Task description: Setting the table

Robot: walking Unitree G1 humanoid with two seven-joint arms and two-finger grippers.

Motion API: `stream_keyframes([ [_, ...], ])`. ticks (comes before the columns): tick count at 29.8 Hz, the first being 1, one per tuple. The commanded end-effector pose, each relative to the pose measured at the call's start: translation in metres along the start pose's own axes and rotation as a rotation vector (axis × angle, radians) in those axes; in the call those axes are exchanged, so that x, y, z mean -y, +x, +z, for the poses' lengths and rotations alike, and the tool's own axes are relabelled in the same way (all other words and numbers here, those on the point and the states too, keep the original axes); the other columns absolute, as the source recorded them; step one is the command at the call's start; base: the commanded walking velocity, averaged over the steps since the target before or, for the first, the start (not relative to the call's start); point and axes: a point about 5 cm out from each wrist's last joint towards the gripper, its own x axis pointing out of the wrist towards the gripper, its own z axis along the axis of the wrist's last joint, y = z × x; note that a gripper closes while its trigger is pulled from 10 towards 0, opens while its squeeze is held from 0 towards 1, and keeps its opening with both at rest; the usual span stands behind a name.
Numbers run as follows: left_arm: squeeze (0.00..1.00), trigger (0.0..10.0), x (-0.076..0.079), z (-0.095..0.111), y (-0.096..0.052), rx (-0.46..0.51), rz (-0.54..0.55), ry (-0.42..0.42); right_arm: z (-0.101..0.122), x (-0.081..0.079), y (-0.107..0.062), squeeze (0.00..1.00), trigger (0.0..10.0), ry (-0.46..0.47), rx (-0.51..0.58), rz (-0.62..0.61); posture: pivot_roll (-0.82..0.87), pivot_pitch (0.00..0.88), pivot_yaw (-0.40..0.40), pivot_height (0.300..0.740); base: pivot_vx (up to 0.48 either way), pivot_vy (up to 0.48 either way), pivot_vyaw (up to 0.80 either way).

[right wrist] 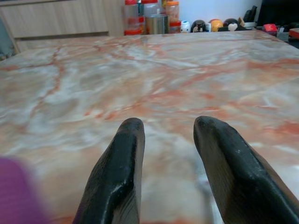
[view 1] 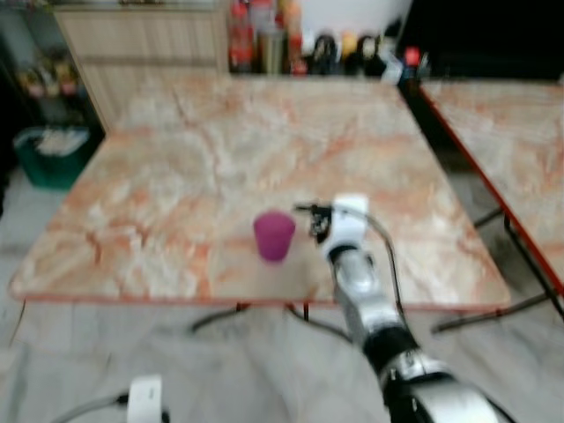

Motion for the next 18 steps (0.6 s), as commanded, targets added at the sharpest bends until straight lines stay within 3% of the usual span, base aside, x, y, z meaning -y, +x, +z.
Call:
stream_keyframes([
  [1,0.0,10.0,0.009,-0.011,-0.003,-0.037,-0.012,-0.022,-0.001,0.002,0.0,0.0,10.0,-0.001,-0.004,-0.003,0.13,0.084,-0.023,0.715,0.311,0.0,0.0],
  [3,0.0,10.0,0.008,-0.011,-0.003,-0.038,-0.01,-0.023,-0.001,0.002,0.0,0.0,10.0,-0.003,-0.005,0.001,0.13,0.086,-0.024,0.715,0.311,0.0,0.0],
  [18,0.0,10.0,0.007,-0.013,-0.004,-0.044,-0.005,-0.026,-0.016,-0.01,-0.007,0.0,10.0,-0.026,-0.064,-0.008,0.13,0.104,-0.021,0.715,0.0,0.0,0.0],
])
